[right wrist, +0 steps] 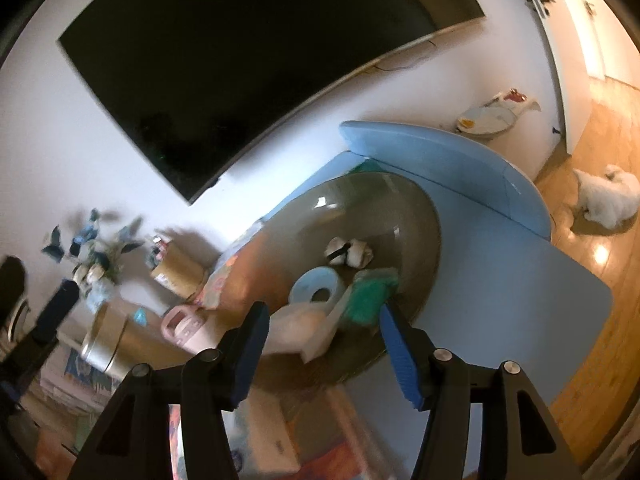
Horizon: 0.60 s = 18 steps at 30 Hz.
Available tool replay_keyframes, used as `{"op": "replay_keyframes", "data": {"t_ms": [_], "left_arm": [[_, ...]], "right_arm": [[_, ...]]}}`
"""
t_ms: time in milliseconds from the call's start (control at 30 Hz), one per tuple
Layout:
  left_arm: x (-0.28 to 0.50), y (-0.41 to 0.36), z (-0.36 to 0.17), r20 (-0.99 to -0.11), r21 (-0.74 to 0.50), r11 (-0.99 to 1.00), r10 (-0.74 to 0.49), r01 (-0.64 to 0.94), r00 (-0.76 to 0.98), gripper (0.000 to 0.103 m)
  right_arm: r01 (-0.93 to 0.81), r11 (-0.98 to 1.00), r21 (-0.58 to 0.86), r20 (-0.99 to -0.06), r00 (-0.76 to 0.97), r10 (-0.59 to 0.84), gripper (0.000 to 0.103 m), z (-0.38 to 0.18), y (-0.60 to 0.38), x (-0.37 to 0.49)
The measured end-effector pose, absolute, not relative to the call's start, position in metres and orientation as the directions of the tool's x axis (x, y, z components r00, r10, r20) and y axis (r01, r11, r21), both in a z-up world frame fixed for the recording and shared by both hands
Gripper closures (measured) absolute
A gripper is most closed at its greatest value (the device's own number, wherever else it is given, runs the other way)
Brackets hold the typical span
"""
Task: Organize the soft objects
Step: 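Open both tools to drop the pouch and bag into the bowl, then move both tools back over the items on the bedspread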
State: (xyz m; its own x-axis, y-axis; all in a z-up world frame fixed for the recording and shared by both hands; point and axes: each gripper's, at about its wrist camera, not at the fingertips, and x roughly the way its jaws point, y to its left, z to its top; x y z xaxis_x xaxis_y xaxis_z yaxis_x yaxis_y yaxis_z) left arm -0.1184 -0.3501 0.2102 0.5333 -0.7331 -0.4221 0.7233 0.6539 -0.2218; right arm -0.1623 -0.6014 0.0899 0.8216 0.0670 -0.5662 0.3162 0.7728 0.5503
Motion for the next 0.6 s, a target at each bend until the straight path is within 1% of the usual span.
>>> {"op": "replay_keyframes", "data": {"t_ms": [33, 167, 200, 267, 367, 400, 467, 533, 600], "left_arm": [[-0.122, -0.341, 0.214, -0.413, -0.217, 0.659, -0.730, 0.720, 0.544, 0.021], [-0.134, -0.294, 0.224, -0.387, -0.212, 0.690, -0.710, 0.693, 0.589, 0.021], [-0.135, -0.281, 0.225, -0.382, -0.212, 0.699, -0.702, 0.683, 0.601, 0.019], [-0.135, -0.251, 0.224, -0.376, -0.214, 0.722, -0.682, 0.657, 0.627, 0.011], [-0.134, -0.205, 0.218, -0.367, -0.218, 0.782, -0.620, 0.584, 0.694, 0.011], [-0.133, -0.186, 0.215, -0.368, -0.223, 0.803, -0.595, 0.553, 0.715, 0.011], [-0.129, -0.158, 0.210, -0.372, -0.229, 0.832, -0.554, 0.505, 0.744, 0.010], [-0.126, -0.134, 0.204, -0.375, -0.220, 0.867, -0.498, 0.447, 0.782, 0.010], [-0.121, -0.112, 0.196, -0.387, -0.186, 0.904, -0.427, 0.385, 0.817, 0.010]], "right_arm": [[0.305, 0.780, 0.547, -0.556, 0.828, 0.066, 0.040, 0.093, -0.595, -0.167], [0.253, 0.805, 0.537, -0.517, 0.852, 0.077, 0.040, 0.105, -0.566, -0.186], [0.239, 0.810, 0.536, -0.505, 0.859, 0.082, 0.040, 0.109, -0.558, -0.191], [0.202, 0.820, 0.535, -0.479, 0.873, 0.097, 0.040, 0.115, -0.543, -0.200], [0.115, 0.853, 0.509, -0.418, 0.899, 0.128, 0.038, 0.129, -0.510, -0.214], [0.091, 0.863, 0.497, -0.402, 0.905, 0.136, 0.036, 0.133, -0.500, -0.216], [0.023, 0.888, 0.459, -0.358, 0.920, 0.161, 0.030, 0.143, -0.476, -0.223], [-0.033, 0.914, 0.404, -0.326, 0.929, 0.177, 0.017, 0.152, -0.449, -0.227], [-0.084, 0.938, 0.336, -0.303, 0.934, 0.192, 0.016, 0.161, -0.419, -0.229]]}}
